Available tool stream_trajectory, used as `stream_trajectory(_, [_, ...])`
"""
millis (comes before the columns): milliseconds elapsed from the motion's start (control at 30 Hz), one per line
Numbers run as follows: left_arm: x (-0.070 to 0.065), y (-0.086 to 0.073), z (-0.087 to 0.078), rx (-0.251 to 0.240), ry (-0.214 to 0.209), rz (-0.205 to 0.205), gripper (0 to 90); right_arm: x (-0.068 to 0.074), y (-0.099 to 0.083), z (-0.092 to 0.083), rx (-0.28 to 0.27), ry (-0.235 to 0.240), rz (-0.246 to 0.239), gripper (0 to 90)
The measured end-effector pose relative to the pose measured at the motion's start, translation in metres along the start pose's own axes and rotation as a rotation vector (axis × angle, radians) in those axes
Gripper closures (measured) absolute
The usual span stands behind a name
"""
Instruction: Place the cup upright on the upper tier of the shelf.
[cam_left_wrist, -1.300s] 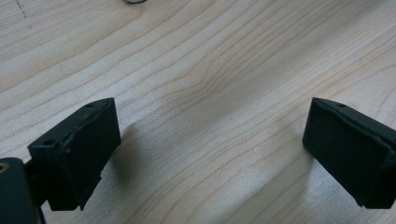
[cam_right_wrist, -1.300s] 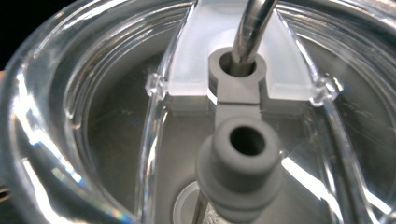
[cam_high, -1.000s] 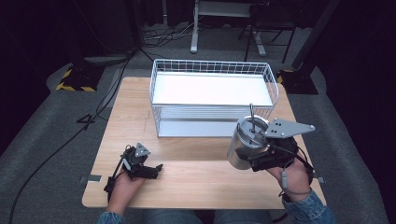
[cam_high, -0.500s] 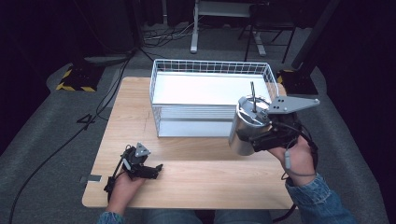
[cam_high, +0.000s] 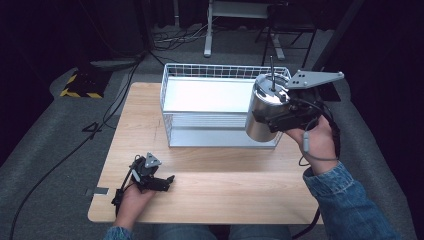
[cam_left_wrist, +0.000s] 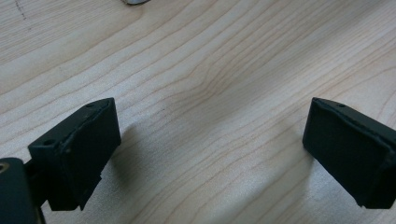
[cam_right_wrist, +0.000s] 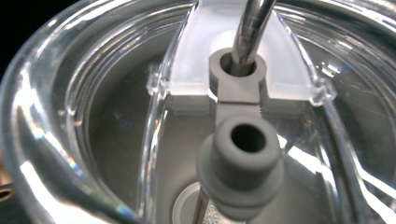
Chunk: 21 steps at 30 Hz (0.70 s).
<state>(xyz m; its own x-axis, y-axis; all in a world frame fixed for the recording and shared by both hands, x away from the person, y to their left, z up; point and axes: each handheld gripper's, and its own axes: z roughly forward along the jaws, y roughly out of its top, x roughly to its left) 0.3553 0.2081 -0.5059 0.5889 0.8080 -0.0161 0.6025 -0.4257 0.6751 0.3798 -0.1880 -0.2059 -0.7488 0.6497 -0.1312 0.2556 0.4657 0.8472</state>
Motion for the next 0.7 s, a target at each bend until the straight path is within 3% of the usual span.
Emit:
stream_trajectory(267, [0.000, 0.000, 0.000, 0.002, -0.001, -0.002, 4.7, -0.019, 0.015, 0.018, 0.016, -0.015, 0.032, 3.8])
stream_trajectory(467, [0.000, 0.000, 0.001, -0.001, -0.001, -0.004, 4.7, -0.042, 0.028, 0.034, 0.007, -0.023, 0.090, 3.8])
stream_trajectory(700, [0.000, 0.001, 0.001, -0.001, -0.001, -0.002, 4.7, -0.061, 0.040, 0.052, 0.000, -0.060, 0.126, 3.8])
